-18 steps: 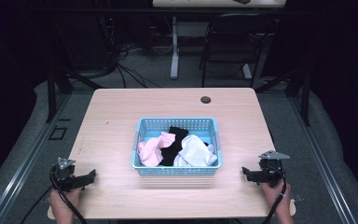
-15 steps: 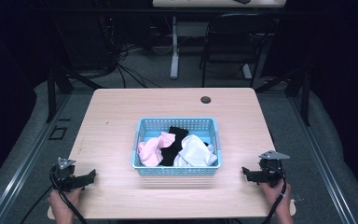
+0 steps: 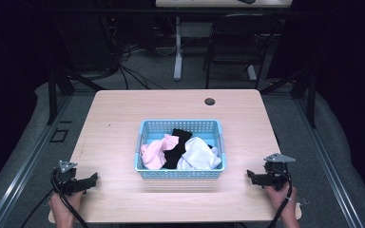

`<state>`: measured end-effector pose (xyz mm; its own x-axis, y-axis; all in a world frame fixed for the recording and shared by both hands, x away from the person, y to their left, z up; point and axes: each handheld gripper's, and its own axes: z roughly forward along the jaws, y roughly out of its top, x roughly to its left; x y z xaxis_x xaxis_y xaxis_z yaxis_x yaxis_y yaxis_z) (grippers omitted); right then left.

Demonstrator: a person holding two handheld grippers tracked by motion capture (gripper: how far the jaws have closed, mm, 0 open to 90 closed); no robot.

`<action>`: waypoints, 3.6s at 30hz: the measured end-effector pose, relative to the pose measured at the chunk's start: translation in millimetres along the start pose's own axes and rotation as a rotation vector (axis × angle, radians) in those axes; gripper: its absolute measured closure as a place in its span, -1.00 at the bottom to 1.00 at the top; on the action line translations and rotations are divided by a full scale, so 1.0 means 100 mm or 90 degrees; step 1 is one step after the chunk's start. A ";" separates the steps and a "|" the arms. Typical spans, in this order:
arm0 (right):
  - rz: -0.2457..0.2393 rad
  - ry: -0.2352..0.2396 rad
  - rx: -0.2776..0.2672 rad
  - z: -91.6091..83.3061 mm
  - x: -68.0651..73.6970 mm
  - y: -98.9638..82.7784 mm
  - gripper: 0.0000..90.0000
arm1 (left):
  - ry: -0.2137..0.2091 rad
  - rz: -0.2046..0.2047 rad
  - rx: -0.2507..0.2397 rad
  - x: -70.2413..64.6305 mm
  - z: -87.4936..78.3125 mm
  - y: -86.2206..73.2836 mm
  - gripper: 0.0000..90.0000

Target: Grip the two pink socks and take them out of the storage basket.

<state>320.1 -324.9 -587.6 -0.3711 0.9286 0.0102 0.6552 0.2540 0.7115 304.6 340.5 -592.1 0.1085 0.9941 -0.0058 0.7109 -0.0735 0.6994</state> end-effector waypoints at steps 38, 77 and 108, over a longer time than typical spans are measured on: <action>0.000 0.000 0.000 0.00 0.00 0.00 -0.88 | -0.085 0.118 0.092 -0.42 -0.50 0.84 -0.99; 0.000 0.000 -0.001 0.00 0.00 0.00 -0.88 | -0.207 0.310 0.145 -1.47 -0.65 1.90 -1.00; 0.001 0.000 -0.001 0.00 0.00 0.00 -0.88 | -0.263 0.390 0.284 -2.25 0.12 1.98 -0.76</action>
<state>319.9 -324.9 -587.7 -0.3699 0.9290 0.0106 0.6542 0.2524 0.7129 429.4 100.9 -461.1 0.7443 0.6666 -0.0396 0.6416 -0.6974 0.3194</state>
